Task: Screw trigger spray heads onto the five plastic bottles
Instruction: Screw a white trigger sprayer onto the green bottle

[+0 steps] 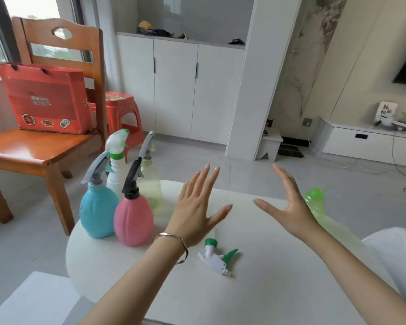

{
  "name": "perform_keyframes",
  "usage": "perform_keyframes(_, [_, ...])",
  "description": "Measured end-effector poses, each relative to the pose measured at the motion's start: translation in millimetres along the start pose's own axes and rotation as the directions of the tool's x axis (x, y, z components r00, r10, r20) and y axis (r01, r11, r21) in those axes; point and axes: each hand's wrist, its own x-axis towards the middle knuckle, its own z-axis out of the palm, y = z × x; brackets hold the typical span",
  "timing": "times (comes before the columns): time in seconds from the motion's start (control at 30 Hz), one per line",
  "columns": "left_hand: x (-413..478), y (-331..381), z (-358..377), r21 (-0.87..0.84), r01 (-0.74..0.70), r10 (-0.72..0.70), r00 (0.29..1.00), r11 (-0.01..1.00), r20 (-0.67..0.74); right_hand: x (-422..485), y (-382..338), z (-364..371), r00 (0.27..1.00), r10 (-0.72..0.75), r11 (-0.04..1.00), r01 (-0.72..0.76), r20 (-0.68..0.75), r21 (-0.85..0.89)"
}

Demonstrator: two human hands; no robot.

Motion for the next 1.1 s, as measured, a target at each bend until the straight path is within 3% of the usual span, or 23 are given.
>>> perform_keyframes(0.23, [48,34,99,0.079,0.004,-0.027,0.953,0.997,0.301,-14,87,-73,0.986,0.156,0.971,-0.163,-0.053,-0.176])
perform_keyframes(0.43, [78,67,165,-0.059,0.088,-0.053,0.896,0.994,0.440,-21,152,-81,0.945,0.321,0.943,-0.325,-0.064,-0.072])
perform_keyframes(0.6, [94,82,205,-0.184,0.213,-0.091,0.853,0.960,0.514,-17,180,-73,0.888,0.456,0.883,-0.443,-0.054,0.157])
perform_keyframes(0.8, [99,93,222,-0.270,0.292,-0.103,0.830,0.918,0.549,-15,186,-57,0.854,0.519,0.801,-0.470,-0.039,0.372])
perform_keyframes(0.93, [97,97,206,-0.356,0.202,0.012,0.856,0.912,0.517,-15,167,-54,0.827,0.562,0.682,-0.464,0.000,0.565])
perform_keyframes(1.1, [89,83,154,-0.469,0.092,0.091,0.931,0.878,0.353,-13,122,-53,0.851,0.502,0.532,-0.444,0.154,0.721])
